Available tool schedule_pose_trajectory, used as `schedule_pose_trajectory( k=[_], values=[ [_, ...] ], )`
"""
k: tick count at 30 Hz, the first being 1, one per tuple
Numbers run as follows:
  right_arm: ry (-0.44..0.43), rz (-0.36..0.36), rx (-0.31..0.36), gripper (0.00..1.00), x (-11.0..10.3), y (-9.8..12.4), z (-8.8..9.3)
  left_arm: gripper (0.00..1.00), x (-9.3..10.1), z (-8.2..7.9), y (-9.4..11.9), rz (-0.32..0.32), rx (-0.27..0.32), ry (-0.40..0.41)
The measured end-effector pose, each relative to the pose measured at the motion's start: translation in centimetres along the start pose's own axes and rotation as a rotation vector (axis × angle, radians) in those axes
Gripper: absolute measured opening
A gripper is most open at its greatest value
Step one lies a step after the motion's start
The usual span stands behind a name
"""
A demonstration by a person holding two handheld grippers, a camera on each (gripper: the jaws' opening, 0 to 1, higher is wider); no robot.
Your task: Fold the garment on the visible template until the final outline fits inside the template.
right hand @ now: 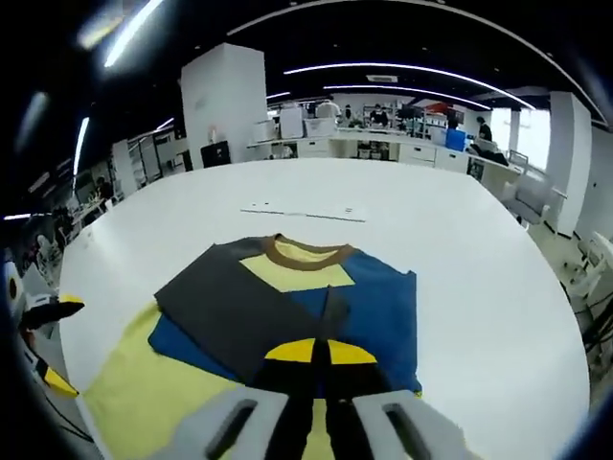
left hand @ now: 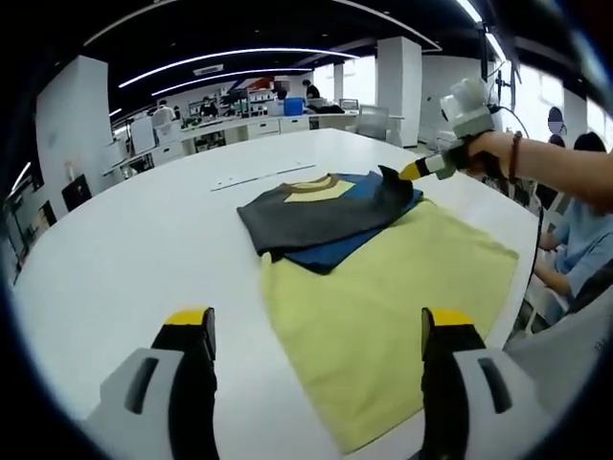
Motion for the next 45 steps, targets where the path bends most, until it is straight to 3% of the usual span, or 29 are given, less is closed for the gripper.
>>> schedule_pose_trajectory(
  k=[7,13,15,21,30,36,45],
  values=[
    [-0.046,0.027,-0.061,0.0,1.4,-0.1,1.7,0.86,0.0,0.2,-0.1,0.005,-0.003,0.002],
    [0.02,0.018,-0.135,0.02,2.5,-0.1,2.8,0.88,0.2,0.2,-0.1,0.019,-0.009,-0.01],
    [0.044,0.019,-0.135,0.08,2.8,0.0,2.8,0.9,0.3,0.3,-0.2,0.026,-0.01,-0.008],
    [0.061,-0.034,-0.14,0.41,3.2,0.7,2.6,0.95,0.4,0.3,-0.4,0.053,-0.015,-0.015],
    [0.014,-0.217,-0.148,0.74,1.6,2.4,2.9,0.99,0.0,0.1,-0.5,0.088,-0.013,-0.042],
    [0.079,-0.27,-0.141,0.9,1.0,3.9,2.9,0.99,-0.3,0.6,-0.6,0.104,-0.021,-0.03],
    [0.184,-0.371,-0.186,0.99,0.0,6.7,4.3,0.98,0.2,0.7,-0.5,0.154,-0.024,-0.059]
  ],
)
Point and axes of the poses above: the point that each gripper's makers call its tool centre point, and the gripper's own axes: y roughly backward along the fingers, x roughly to its right, z roughly out of its underside, the point moved 6 cm from there along y, roughly backward along the fingers, and after that the axes turned 10 degrees about -y, right-handed, at the moved point
